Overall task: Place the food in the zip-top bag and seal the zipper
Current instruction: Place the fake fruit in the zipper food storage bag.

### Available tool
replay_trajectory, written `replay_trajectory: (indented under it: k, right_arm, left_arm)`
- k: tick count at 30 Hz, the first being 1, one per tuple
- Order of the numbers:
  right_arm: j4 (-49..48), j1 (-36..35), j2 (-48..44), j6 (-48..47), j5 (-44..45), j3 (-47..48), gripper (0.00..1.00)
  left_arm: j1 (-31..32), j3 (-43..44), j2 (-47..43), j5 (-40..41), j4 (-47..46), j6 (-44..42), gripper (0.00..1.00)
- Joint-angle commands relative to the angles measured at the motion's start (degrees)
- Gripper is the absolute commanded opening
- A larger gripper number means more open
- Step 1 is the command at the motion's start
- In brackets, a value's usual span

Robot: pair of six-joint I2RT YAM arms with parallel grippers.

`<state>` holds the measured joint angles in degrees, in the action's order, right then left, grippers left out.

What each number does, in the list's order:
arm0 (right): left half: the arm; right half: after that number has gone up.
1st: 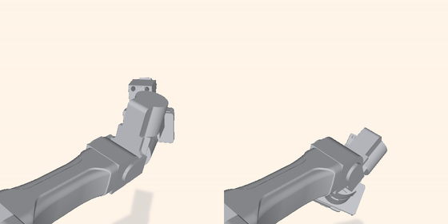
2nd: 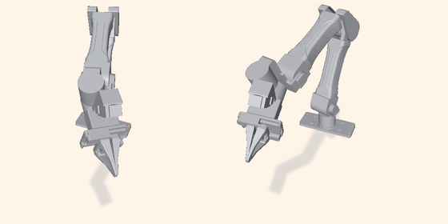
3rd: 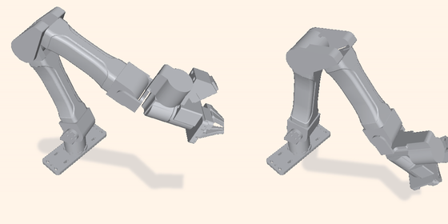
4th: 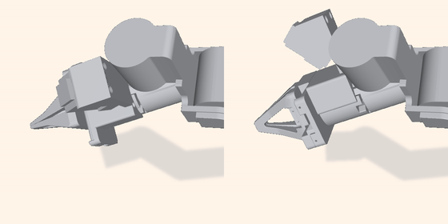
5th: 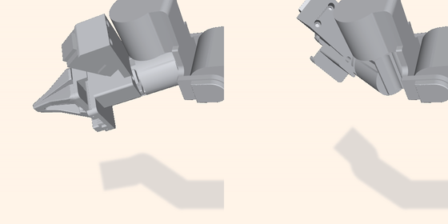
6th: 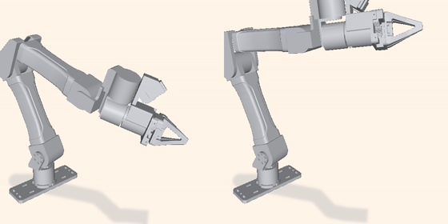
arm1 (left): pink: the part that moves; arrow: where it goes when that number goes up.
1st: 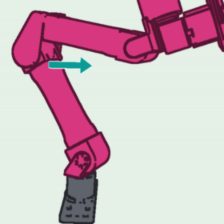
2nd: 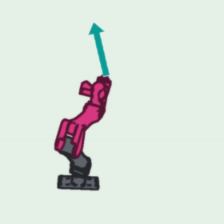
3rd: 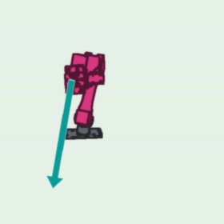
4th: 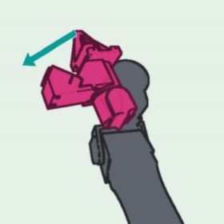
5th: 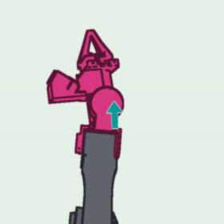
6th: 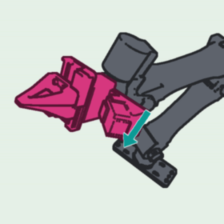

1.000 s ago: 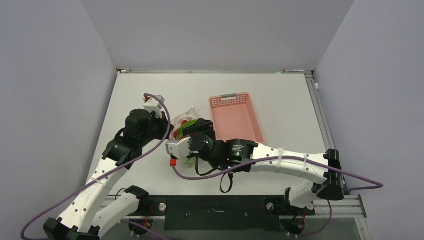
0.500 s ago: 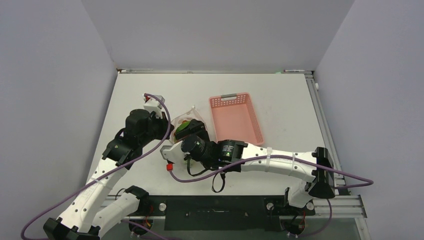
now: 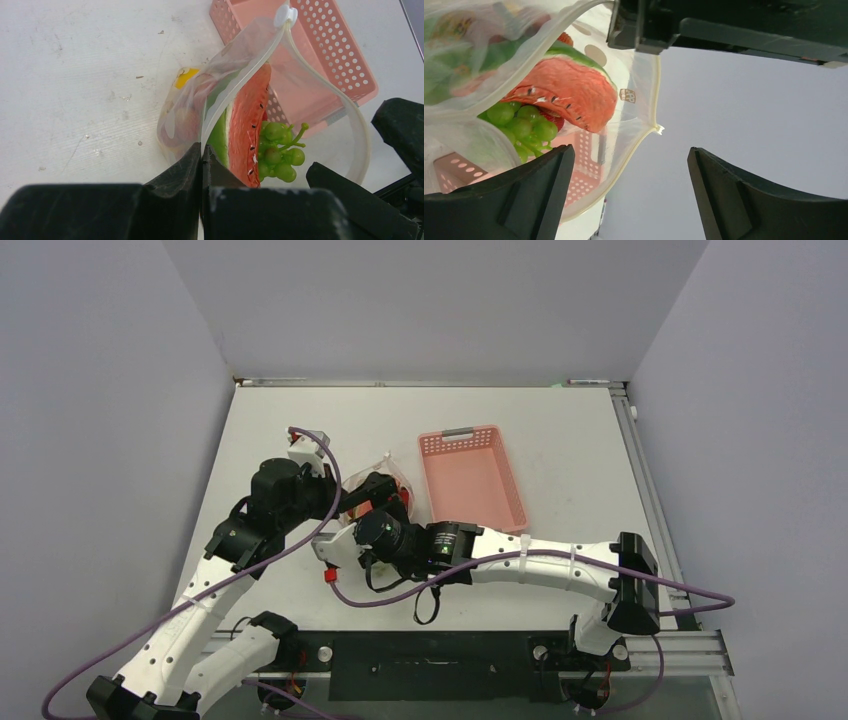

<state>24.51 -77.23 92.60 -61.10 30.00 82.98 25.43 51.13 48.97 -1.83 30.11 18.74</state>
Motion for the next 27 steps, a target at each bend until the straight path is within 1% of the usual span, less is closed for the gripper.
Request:
replay_trajectory:
  k: [1,8,15,20,27]
  right_arm:
    - [-6.1,0.7,-2.3,-0.6,2.5,-0.4,0.87]
    - [-10.3,1.7,-5.3,1.8,3.5,-1.6,0.91]
    - [-16.2,3.9,-9.9,5.9,3.2,-6.0,0.94]
    - [-18.9,7.0,-13.1,12.1,1.7,-7.0,0.98]
    - [-16.2,12.6,-15.6,23.4,-3.2,-7.1,1.0]
  left_arm:
    - [0.2,1.8,-0.5,-0.6,-2.6,-0.8,0.0]
    - [0.2,1.7,-0.5,-0.5,-2.4,-0.9,0.0]
    - [0.2,1.7,-0.2,-0.5,-2.5,-0.8,0.0]
    - [0.2,1.8,0.0,-0.2,-2.5,-0.9,0.0]
    - [0.2,1.6,0.2,-0.7,-2.5,-1.4,0.0]
